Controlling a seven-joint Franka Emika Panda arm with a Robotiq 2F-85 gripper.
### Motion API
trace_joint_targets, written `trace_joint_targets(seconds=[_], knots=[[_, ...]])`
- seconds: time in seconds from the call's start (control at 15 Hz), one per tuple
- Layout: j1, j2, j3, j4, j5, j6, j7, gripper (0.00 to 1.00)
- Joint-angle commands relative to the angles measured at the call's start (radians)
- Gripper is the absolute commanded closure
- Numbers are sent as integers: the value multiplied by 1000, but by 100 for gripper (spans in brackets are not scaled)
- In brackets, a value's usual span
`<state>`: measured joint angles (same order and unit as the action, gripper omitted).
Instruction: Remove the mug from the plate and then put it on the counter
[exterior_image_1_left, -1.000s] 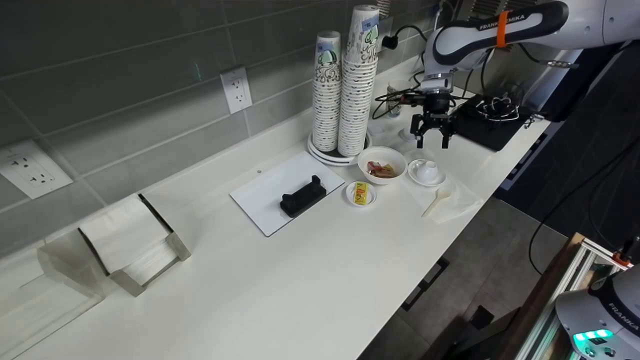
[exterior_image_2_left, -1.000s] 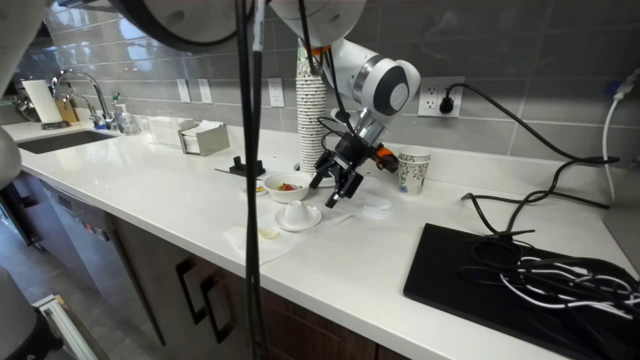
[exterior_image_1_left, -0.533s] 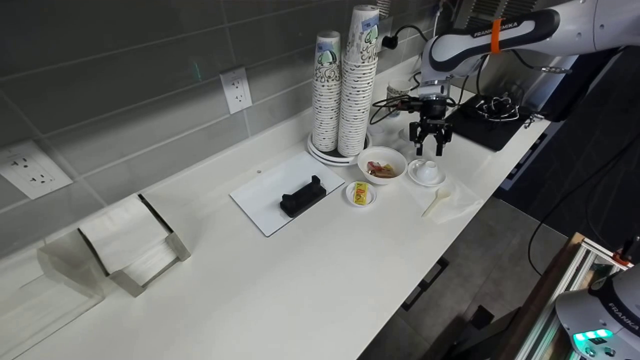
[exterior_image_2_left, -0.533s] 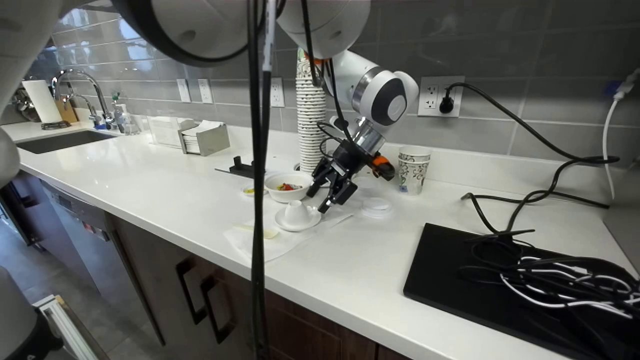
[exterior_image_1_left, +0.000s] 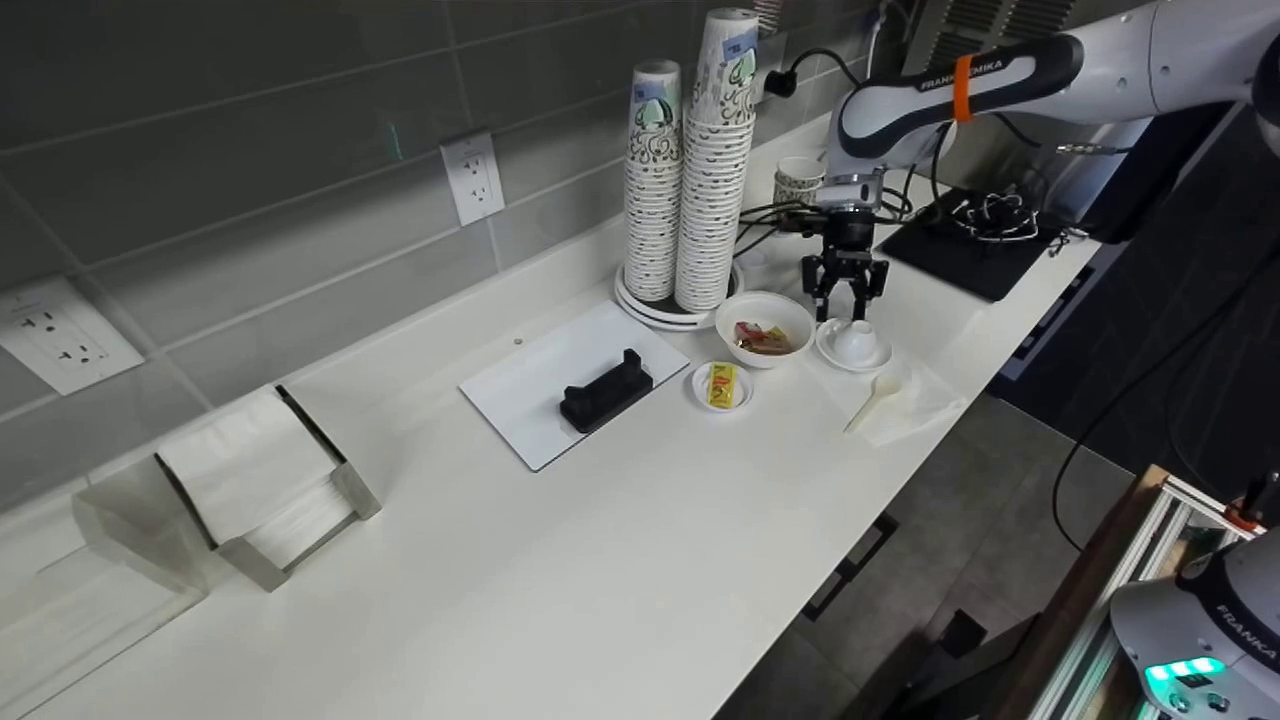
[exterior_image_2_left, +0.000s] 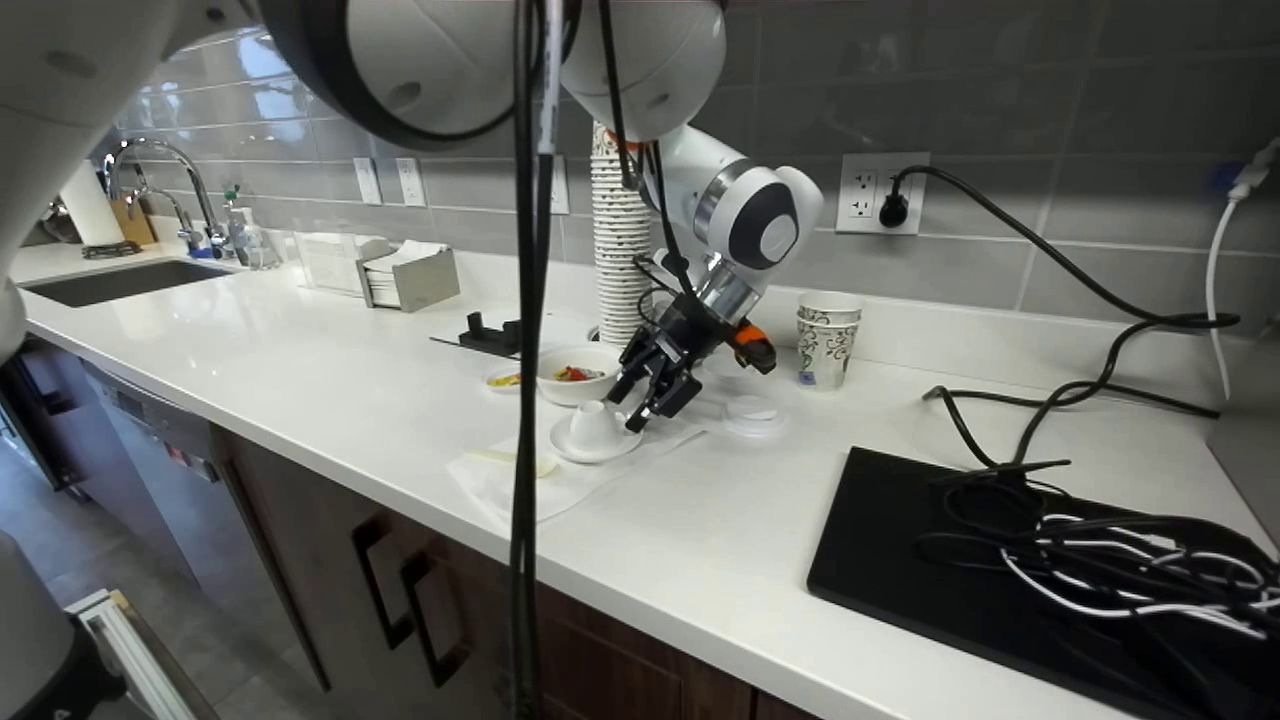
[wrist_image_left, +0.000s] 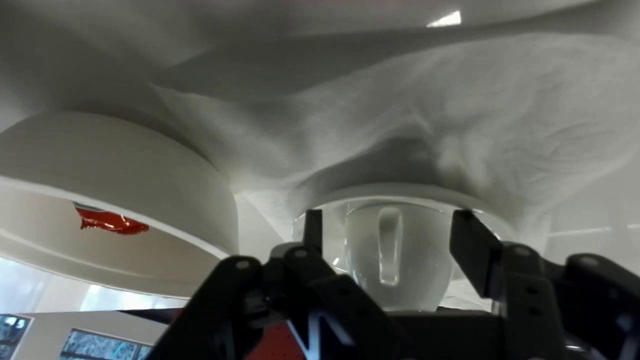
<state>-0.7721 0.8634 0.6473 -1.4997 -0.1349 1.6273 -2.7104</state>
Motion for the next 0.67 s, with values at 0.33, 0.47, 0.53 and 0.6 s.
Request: trace_joint_targets(seconds=[0.33,0.47,0.53,0.6], knots=[[34,18,-25,43,23,-6,-19,65],[34,17,-22,45,23,-4,-20,79],[33,16,-21,44,23,-4,-19,84],[33,14,-20,44,23,-4,-20,88]])
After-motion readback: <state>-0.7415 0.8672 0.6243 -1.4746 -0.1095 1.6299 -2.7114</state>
